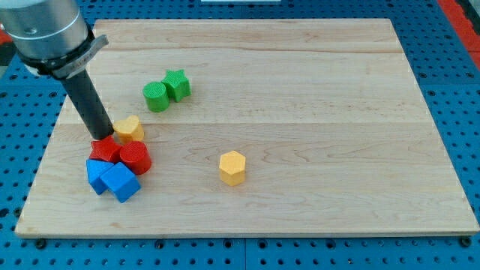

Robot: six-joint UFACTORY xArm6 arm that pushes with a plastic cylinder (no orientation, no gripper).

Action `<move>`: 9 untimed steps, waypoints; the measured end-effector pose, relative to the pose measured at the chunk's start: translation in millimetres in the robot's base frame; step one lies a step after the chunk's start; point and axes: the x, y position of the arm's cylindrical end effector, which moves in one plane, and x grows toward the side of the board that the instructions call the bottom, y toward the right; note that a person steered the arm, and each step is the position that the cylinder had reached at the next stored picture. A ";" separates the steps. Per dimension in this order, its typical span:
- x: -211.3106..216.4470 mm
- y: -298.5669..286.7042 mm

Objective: Slide the red star and red circle to bottom center

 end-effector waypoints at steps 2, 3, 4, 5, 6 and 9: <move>41.5 -12.4; 40.2 46.0; 60.8 74.6; 89.7 89.5; 54.4 82.1; 73.8 140.9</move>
